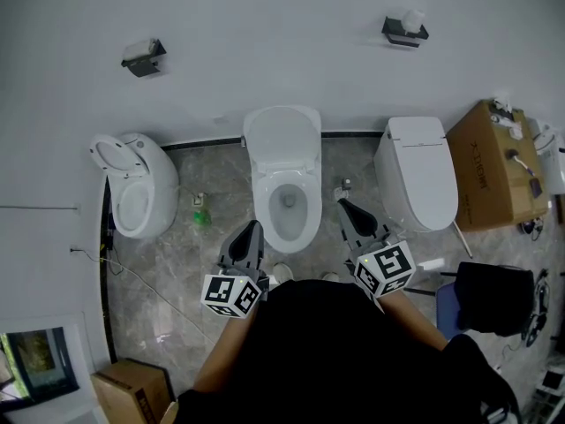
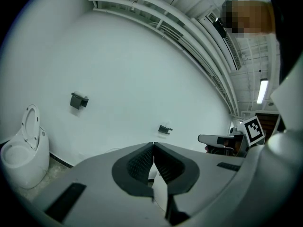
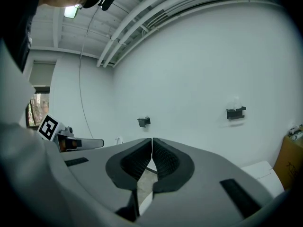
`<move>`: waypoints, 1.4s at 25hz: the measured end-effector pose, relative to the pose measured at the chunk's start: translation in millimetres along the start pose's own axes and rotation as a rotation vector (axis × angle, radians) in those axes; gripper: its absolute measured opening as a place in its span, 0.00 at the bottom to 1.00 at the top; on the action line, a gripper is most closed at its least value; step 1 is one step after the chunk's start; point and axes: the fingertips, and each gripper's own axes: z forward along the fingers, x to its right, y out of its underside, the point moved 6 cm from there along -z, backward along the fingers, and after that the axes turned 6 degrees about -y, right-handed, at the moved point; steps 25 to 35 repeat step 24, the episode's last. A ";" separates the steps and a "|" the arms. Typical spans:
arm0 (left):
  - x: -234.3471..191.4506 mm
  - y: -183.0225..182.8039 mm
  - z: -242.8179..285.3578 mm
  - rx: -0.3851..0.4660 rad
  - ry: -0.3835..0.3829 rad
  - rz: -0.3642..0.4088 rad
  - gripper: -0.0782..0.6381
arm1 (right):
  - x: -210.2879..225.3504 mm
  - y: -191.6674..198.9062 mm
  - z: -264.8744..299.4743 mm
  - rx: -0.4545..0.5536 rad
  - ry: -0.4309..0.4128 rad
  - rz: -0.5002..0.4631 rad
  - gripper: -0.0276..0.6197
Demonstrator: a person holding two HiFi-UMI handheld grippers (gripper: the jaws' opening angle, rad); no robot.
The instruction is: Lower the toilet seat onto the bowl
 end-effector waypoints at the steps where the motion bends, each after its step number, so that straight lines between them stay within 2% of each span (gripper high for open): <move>1: -0.9 0.3 -0.6 0.000 -0.003 0.001 0.13 | -0.1 0.4 0.7 -0.002 0.000 -0.004 0.10; 7: -9.3 1.8 -6.6 -0.002 -0.023 0.002 0.13 | -2.1 4.5 1.8 -0.016 0.011 -0.024 0.10; 11: -15.6 2.7 -5.1 -0.001 -0.010 -0.066 0.13 | -2.2 1.4 5.3 -0.009 0.013 -0.034 0.10; 15: -15.2 2.5 -2.5 0.000 -0.005 -0.038 0.13 | -1.6 -1.4 8.0 -0.013 0.027 -0.030 0.09; 24: -32.2 5.9 -7.5 -0.012 0.009 -0.040 0.13 | -10.7 2.2 17.0 -0.018 0.050 -0.012 0.09; 35: -32.2 5.9 -7.5 -0.012 0.009 -0.040 0.13 | -10.7 2.2 17.0 -0.018 0.050 -0.012 0.09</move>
